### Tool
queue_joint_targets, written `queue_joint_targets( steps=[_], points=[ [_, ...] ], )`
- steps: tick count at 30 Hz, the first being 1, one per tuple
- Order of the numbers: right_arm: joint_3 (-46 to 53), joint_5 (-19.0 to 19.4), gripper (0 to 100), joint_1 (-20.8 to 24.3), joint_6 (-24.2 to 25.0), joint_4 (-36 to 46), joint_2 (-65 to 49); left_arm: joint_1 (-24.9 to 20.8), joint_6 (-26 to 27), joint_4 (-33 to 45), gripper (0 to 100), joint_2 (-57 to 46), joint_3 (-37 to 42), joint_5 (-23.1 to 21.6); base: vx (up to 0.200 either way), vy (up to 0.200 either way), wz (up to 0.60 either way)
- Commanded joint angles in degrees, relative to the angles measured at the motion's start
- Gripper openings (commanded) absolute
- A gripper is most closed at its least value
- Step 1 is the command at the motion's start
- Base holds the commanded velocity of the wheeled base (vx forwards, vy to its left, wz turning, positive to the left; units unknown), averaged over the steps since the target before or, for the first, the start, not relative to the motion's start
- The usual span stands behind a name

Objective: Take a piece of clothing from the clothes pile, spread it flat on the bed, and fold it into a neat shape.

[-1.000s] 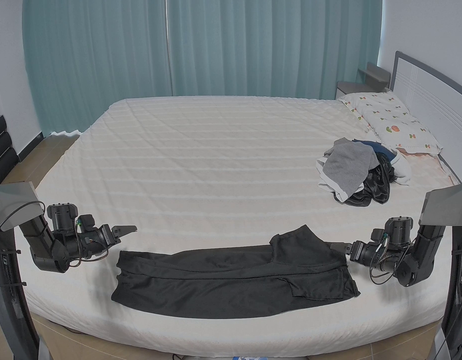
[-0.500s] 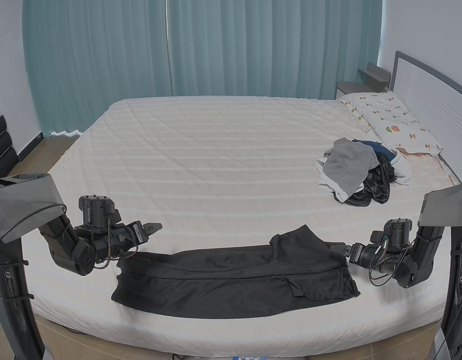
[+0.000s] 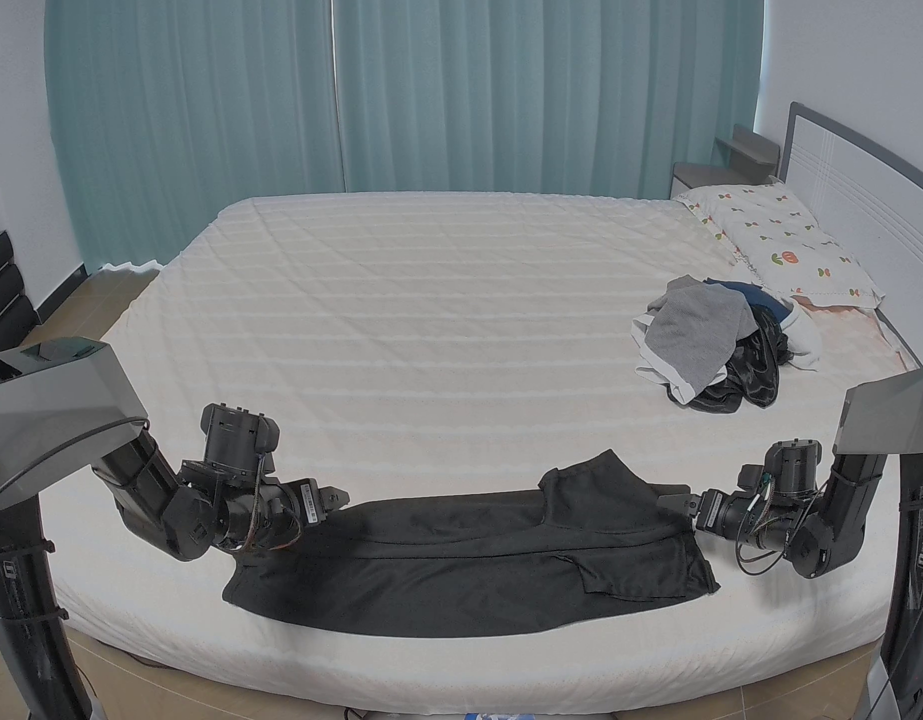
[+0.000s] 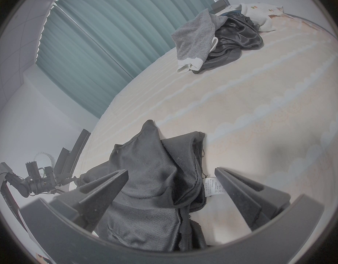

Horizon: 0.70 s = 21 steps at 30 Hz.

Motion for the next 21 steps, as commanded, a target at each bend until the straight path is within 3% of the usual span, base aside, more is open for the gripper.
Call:
queue_joint_targets(
  steps=[1, 9, 21],
  points=[
    [0.2, 0.0, 100, 0.1, 0.0, 0.0, -0.2, -1.4, 2.3, 2.7, 100, -1.7, 0.3, 2.6, 0.0, 0.0, 0.0],
    [0.7, -0.1, 100, 0.6, 0.0, -0.1, -0.3, -2.3, 4.0, 4.8, 100, -1.0, -0.4, 7.4, 0.0, 0.0, 0.0],
    [0.7, -0.1, 100, 0.8, 0.0, -0.1, -0.4, -1.0, 3.3, 4.6, 100, 2.3, -3.1, 7.5, 0.0, 0.0, 0.0]
  ],
)
